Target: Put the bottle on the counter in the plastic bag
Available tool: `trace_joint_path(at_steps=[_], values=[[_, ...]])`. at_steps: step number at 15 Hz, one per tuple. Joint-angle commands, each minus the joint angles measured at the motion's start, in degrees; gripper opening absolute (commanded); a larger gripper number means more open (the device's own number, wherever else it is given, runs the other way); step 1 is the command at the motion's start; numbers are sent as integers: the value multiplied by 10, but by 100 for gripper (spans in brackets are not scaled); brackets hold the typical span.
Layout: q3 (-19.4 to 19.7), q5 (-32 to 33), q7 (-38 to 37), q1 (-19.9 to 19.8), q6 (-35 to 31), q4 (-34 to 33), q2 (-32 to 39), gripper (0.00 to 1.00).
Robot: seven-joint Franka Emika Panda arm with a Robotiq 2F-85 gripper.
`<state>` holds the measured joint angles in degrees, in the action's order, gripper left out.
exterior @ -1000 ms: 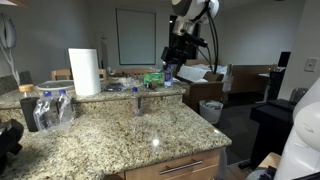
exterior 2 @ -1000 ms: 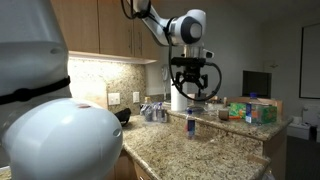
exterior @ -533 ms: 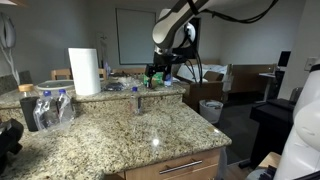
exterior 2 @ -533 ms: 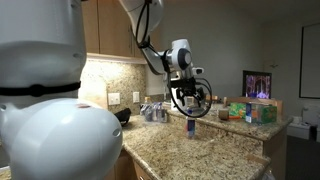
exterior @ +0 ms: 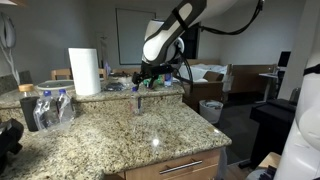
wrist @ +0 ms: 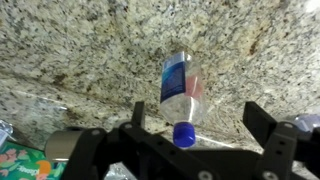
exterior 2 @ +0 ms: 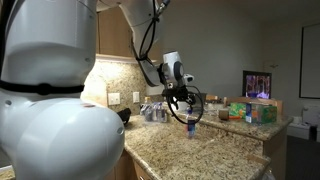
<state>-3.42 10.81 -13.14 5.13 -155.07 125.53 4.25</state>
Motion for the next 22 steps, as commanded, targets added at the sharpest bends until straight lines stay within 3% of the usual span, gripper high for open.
trace_joint_path(at_steps=[1, 7, 15, 22], values=[[0, 32, -23, 14, -24, -25, 8, 100], [-2, 11, -4, 15, -7, -25, 4, 100], [15, 11, -20, 21, 12, -167, 105, 100], [13, -18, 5, 24, 112, -237, 176, 100]])
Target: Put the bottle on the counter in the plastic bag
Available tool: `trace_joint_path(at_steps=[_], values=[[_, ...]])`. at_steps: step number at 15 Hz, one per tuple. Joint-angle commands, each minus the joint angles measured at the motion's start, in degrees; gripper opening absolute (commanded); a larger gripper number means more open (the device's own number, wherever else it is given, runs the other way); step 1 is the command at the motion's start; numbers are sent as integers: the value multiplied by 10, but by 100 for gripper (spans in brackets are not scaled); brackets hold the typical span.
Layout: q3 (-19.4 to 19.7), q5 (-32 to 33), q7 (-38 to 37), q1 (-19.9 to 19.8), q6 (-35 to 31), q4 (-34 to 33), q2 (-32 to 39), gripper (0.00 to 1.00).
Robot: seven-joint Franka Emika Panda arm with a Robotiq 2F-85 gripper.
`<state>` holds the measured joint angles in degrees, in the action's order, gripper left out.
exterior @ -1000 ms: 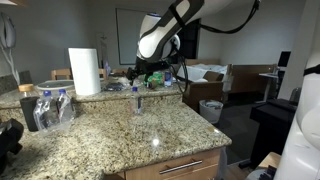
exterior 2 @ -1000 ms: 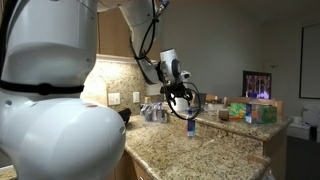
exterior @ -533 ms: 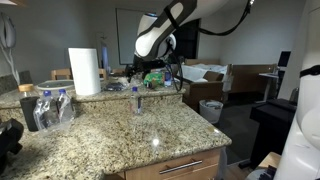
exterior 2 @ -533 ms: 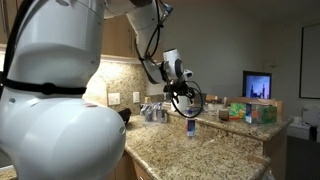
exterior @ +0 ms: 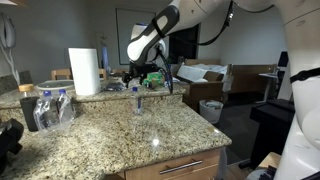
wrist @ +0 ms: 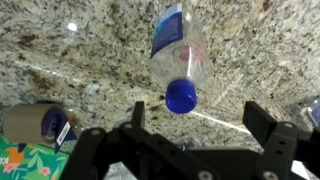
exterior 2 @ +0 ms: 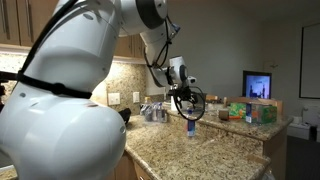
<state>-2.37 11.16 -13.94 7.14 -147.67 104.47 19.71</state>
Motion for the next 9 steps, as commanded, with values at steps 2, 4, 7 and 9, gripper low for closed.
trace_joint_path(at_steps=[2, 4, 7, 9], values=[[2, -30, 13, 3, 61, -40, 32, 100], [4, -36, 10, 2, 72, -52, 38, 100], [5, -45, 9, 2, 83, -69, 44, 67], [5, -49, 9, 2, 89, -79, 49, 53]])
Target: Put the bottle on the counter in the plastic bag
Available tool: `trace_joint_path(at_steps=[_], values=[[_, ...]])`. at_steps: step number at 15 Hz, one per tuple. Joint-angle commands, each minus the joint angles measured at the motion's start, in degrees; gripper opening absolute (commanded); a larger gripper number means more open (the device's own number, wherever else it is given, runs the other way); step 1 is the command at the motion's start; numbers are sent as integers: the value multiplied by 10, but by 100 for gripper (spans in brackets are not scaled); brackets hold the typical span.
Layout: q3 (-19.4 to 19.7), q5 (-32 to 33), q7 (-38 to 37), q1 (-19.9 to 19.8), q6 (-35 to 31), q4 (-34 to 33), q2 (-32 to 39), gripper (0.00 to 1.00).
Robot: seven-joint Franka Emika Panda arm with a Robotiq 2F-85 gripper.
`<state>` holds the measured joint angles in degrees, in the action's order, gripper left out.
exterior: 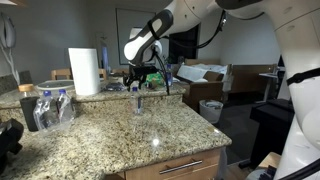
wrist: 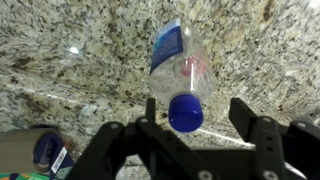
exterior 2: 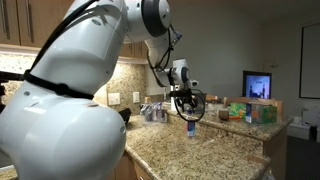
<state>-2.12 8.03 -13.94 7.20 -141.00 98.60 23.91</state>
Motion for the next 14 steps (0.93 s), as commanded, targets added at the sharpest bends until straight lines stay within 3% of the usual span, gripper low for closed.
trace_joint_path(at_steps=[1, 7, 10, 14], values=[[2, -20, 10, 1, 26, -25, 9, 45], [4, -25, 8, 1, 55, -41, 17, 8], [4, -26, 8, 0, 65, -44, 14, 8], [11, -33, 13, -14, 86, 2, -41, 8]])
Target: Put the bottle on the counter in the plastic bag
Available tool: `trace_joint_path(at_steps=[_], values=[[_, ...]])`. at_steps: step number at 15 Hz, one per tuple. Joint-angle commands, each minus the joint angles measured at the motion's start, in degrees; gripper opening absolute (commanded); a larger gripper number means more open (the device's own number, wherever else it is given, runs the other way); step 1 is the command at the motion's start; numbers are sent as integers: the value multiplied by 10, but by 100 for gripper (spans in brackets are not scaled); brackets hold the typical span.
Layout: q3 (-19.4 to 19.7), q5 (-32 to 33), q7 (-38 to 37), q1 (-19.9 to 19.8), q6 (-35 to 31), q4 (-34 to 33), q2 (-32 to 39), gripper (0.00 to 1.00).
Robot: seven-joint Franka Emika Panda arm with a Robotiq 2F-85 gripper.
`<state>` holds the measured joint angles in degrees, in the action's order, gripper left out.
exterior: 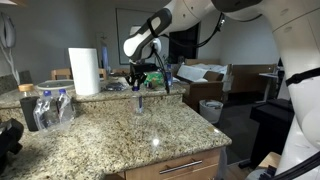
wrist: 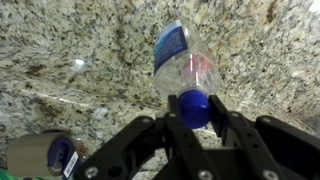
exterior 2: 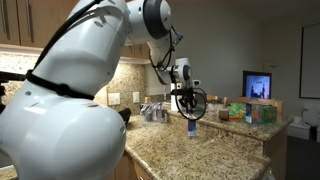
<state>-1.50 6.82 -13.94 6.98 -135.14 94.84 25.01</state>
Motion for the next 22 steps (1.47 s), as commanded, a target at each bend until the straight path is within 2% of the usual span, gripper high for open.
trace_joint_path(at_steps=[1, 5, 9, 12, 14, 18, 19, 22], values=[[4, -31, 23, -21, 35, 60, -76, 9], [12, -101, 32, -61, 86, 136, -148, 8], [57, -146, 3, -106, 106, 218, -205, 9], [104, -134, -14, -145, 97, 262, -245, 9], [131, -119, -35, -169, 100, 268, -264, 9], [153, -77, -113, -195, 103, 260, -287, 8], [154, -100, -61, -196, 104, 244, -262, 33], [154, -90, -88, -199, 105, 244, -274, 33]])
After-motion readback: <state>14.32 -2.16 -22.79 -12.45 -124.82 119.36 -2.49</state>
